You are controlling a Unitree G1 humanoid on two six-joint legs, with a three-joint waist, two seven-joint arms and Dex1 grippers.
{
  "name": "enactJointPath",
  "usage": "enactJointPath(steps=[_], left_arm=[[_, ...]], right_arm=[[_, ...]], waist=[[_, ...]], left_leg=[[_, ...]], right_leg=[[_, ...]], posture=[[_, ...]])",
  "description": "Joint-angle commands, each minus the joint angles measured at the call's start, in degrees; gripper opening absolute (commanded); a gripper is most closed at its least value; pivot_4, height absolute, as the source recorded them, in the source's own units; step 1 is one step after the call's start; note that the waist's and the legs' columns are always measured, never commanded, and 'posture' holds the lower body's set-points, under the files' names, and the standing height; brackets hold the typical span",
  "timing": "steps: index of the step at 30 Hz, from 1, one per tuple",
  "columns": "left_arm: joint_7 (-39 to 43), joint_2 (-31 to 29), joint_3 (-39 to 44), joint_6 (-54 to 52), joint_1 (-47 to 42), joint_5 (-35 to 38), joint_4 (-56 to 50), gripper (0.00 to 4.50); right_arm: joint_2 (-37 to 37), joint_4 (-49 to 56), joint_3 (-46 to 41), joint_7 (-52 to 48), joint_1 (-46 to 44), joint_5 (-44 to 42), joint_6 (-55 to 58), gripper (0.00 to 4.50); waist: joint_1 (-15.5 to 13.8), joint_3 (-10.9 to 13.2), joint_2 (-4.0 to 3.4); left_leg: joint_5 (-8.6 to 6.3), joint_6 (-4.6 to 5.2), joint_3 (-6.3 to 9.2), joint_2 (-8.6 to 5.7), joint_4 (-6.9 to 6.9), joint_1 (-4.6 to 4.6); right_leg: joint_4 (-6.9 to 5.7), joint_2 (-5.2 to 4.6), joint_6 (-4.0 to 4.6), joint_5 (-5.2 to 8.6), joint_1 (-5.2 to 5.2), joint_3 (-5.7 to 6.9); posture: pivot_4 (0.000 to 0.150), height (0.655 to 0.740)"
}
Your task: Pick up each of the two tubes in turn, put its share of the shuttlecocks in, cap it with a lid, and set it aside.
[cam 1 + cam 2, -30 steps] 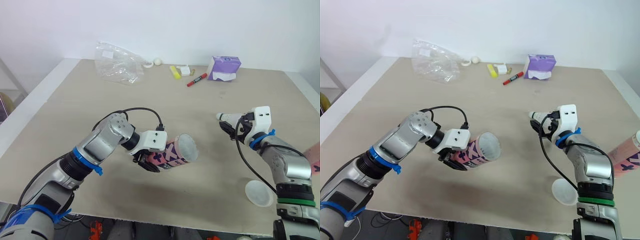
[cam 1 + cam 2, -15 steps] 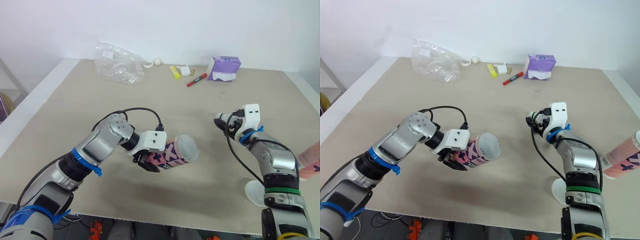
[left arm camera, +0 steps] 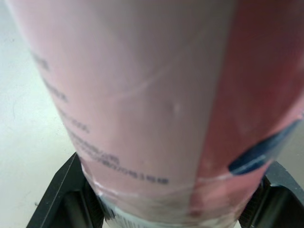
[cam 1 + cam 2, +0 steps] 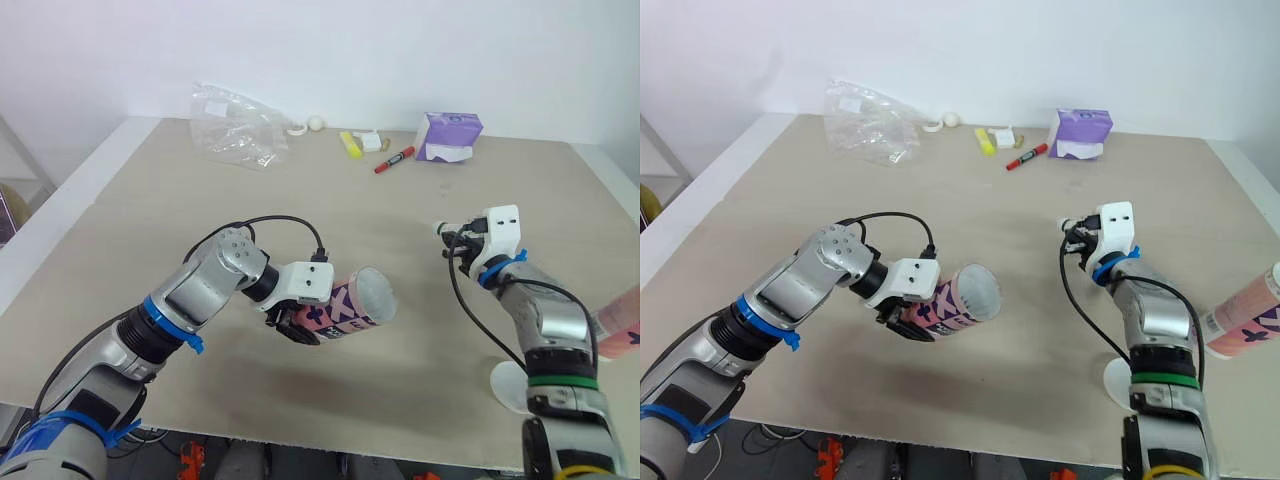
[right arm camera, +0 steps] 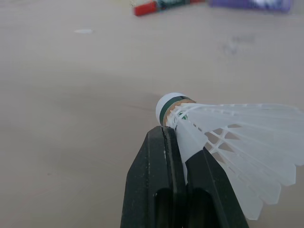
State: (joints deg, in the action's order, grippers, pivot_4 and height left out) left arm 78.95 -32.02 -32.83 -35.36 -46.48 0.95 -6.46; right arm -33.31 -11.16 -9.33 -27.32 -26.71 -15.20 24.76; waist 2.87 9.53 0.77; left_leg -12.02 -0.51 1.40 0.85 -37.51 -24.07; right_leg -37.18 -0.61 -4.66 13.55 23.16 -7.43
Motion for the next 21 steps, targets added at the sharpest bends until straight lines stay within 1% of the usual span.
enactJointPath(steps=[1,4,6,8,10,14,17,18,21], left_arm=[[-0.8,-0.7,-1.6,-0.3,1.1,-1.2,1.5,2.84],[-0.8,-0.5,-1.6,0.1,0.8,-1.2,2.2,2.84],[-0.8,-0.4,-1.6,0.5,0.6,-1.2,2.8,2.84],[-0.8,-0.2,-1.6,0.8,0.4,-1.3,3.5,2.84],[-0.8,0.1,-1.8,1.1,0.1,-1.4,4.3,2.84],[-0.5,0.5,-2.0,2.0,-0.6,-1.7,5.7,2.84],[-0.3,0.8,-2.0,2.6,-1.4,-1.8,7.0,2.84],[-0.3,0.9,-2.0,2.9,-1.5,-1.9,7.4,2.84],[-0.2,1.3,-2.2,3.3,-1.9,-2.0,8.0,2.84]], right_arm=[[-7.8,15.0,0.1,-7.1,1.9,1.4,-3.9,0.07],[-17.0,25.3,-3.5,-17.1,3.7,-2.0,-6.6,0.07],[-22.4,30.0,-5.8,-23.9,4.6,-4.8,-8.3,0.07],[-27.5,34.3,-8.1,-31.0,5.8,-8.0,-10.1,0.07],[-32.2,41.1,-10.4,-37.8,6.9,-12.4,-10.0,0.07],[-34.2,47.7,-9.8,-38.4,7.5,-16.9,-6.6,0.07],[-34.3,50.4,-8.3,-37.9,7.3,-19.0,-4.6,0.07],[-33.4,50.7,-7.0,-37.2,7.2,-19.0,-4.4,0.07],[-32.1,50.3,-1.4,-37.6,7.4,-13.4,-8.6,0.07]], waist=[[0.0,0.0,-0.07],[-0.1,0.0,-0.15],[-0.2,0.1,-0.29],[-0.2,0.1,-0.20],[-0.2,0.1,-0.13],[-0.2,0.1,-0.12],[-0.3,0.1,-0.07],[-0.3,0.1,-0.05],[-0.3,0.1,0.04]], left_leg=[[0.00,0.00,0.00,-0.01,0.00,-0.05],[0.00,0.00,-0.01,-0.02,0.01,-0.05],[0.00,0.00,0.07,-0.03,0.00,-0.06],[0.00,0.00,0.11,0.02,0.00,0.01],[0.00,0.00,0.14,0.05,-0.01,0.11],[0.00,0.00,0.13,0.06,-0.03,0.17],[0.03,0.02,0.13,0.00,-0.08,0.16],[0.06,0.02,0.10,-0.02,-0.09,0.15],[0.07,0.02,-0.10,-0.08,-0.09,0.19]], right_leg=[[0.00,0.00,-0.02,0.02,0.04,0.00],[0.00,-0.01,-0.03,0.02,0.04,-0.02],[0.00,0.01,-0.03,0.02,0.03,0.03],[0.00,0.05,0.02,0.04,-0.04,0.07],[0.00,0.07,0.29,0.19,-0.14,0.11],[0.00,0.05,0.32,0.17,-0.17,0.10],[0.00,-0.03,0.32,0.15,-0.19,0.10],[0.00,-0.09,0.31,0.14,-0.19,0.10],[0.00,-0.30,0.29,0.13,-0.18,0.10]], posture=[[0.150,0.7400],[0.150,0.7400],[0.150,0.7400],[0.150,0.7400],[0.150,0.7400],[0.150,0.7400],[0.150,0.7400],[0.150,0.7400],[0.150,0.7400]])
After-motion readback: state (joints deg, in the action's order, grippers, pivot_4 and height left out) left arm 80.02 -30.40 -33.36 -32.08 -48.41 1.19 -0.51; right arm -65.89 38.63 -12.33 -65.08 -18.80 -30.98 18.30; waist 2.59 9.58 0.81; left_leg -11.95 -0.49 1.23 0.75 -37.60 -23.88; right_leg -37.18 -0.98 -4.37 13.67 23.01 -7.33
